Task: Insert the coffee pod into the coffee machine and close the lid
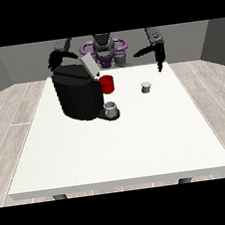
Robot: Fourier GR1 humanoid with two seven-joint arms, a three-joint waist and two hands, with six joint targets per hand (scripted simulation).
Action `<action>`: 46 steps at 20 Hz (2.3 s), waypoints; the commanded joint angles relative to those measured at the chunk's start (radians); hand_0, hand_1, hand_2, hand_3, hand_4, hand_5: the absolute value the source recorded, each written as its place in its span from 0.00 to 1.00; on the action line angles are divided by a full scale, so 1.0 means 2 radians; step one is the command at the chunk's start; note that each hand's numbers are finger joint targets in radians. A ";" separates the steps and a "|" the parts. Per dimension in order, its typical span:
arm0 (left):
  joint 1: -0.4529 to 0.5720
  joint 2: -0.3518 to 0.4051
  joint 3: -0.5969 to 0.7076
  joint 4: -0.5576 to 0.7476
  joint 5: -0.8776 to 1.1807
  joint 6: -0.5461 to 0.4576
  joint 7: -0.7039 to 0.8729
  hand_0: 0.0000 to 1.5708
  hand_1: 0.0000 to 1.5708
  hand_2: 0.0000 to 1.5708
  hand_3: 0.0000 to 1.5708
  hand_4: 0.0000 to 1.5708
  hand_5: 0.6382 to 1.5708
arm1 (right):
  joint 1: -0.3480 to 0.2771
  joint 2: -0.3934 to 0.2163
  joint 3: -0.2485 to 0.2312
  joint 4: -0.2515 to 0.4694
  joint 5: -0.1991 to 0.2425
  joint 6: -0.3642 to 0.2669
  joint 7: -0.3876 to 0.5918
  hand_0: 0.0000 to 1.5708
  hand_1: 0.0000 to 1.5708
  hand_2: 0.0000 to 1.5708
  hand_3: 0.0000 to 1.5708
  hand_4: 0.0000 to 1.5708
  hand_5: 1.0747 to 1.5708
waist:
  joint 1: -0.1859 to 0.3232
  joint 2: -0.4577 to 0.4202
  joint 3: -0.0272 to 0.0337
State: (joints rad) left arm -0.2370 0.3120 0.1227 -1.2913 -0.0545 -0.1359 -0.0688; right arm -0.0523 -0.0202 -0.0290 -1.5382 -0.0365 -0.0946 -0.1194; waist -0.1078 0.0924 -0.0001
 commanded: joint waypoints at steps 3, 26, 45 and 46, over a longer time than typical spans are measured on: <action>-0.076 0.034 0.037 0.096 -0.002 -0.007 -0.001 0.00 0.00 0.00 0.00 0.00 1.00 | -0.056 0.002 0.005 -0.001 0.012 -0.017 0.021 0.00 0.00 0.00 0.00 0.21 1.00 | -0.011 0.050 -0.0002; -0.128 0.028 -0.029 0.280 -0.158 0.042 -0.042 0.39 0.39 0.47 0.30 0.00 1.00 | -0.078 -0.015 -0.009 0.068 0.024 -0.023 0.038 0.00 0.00 0.00 0.00 0.28 1.00 | -0.008 0.036 -0.0001; -0.161 0.010 -0.048 0.355 -0.263 0.182 -0.096 0.59 0.59 0.66 0.53 0.23 1.00 | -0.068 -0.002 0.001 0.052 0.005 -0.027 0.044 0.00 0.00 0.00 0.00 0.34 1.00 | -0.025 0.039 -0.0001; -0.176 0.043 -0.040 0.358 -0.259 0.158 -0.123 0.62 0.62 0.69 0.55 0.21 1.00 | -0.084 0.001 -0.005 0.069 0.009 -0.034 0.016 0.00 0.00 0.00 0.00 0.31 1.00 | -0.015 0.064 -0.0001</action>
State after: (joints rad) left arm -0.5746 0.3842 0.0555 -0.5934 -0.5383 0.1640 -0.2749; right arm -0.1971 -0.0242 -0.0209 -1.4343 -0.0112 -0.1575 -0.0492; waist -0.1570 0.1955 0.0025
